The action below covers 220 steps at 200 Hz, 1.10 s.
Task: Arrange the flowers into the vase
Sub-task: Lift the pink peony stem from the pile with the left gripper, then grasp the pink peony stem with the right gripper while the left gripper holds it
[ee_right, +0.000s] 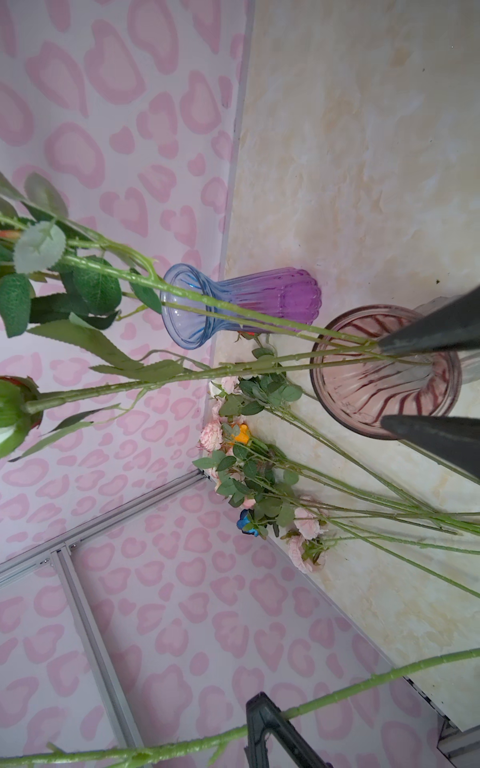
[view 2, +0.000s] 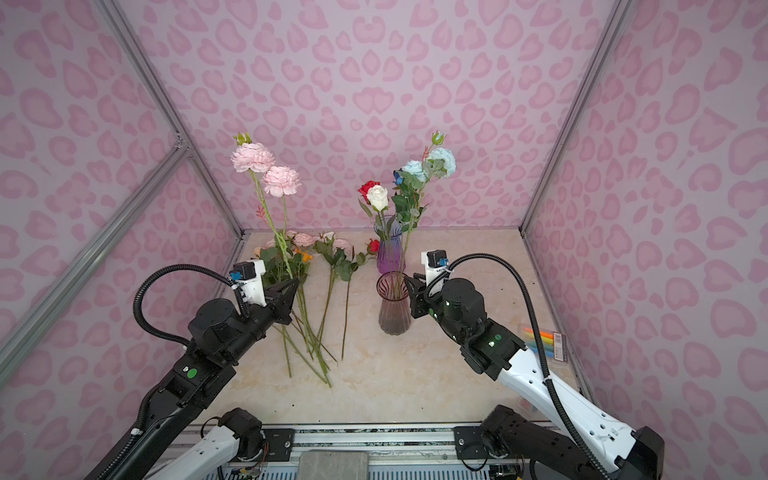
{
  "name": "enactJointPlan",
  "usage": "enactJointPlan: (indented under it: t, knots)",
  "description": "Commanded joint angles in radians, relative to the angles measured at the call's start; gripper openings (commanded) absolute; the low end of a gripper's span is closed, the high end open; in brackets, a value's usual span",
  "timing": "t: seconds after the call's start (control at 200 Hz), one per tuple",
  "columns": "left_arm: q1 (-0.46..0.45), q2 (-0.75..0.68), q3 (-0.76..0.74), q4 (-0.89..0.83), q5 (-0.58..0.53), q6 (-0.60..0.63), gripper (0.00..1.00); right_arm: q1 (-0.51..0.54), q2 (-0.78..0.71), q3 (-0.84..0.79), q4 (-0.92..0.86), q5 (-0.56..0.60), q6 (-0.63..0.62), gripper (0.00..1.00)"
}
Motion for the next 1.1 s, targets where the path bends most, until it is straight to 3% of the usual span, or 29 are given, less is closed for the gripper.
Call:
enactJointPlan:
  t: [0.0, 0.375, 0.675, 0.87, 1.095]
  knots:
    - [0.000, -0.012, -0.007, 0.084, 0.050, 0.029, 0.03, 0.003, 0.017, 0.027, 0.011, -0.041, -0.002, 0.28]
    - [-0.025, 0.040, 0.033, 0.156, 0.143, 0.038, 0.03, 0.035, 0.089, 0.203, -0.007, -0.133, -0.015, 0.32]
    - [-0.130, 0.142, 0.061, 0.232, 0.161, 0.083, 0.03, 0.124, 0.263, 0.378, 0.066, -0.231, -0.004, 0.39]
    - [-0.180, 0.219, 0.092, 0.264, 0.172, 0.095, 0.03, 0.143, 0.362, 0.449, 0.111, -0.318, 0.063, 0.40]
    - [-0.191, 0.235, 0.098, 0.267, 0.192, 0.090, 0.03, 0.155, 0.429, 0.464, 0.139, -0.332, 0.102, 0.35]
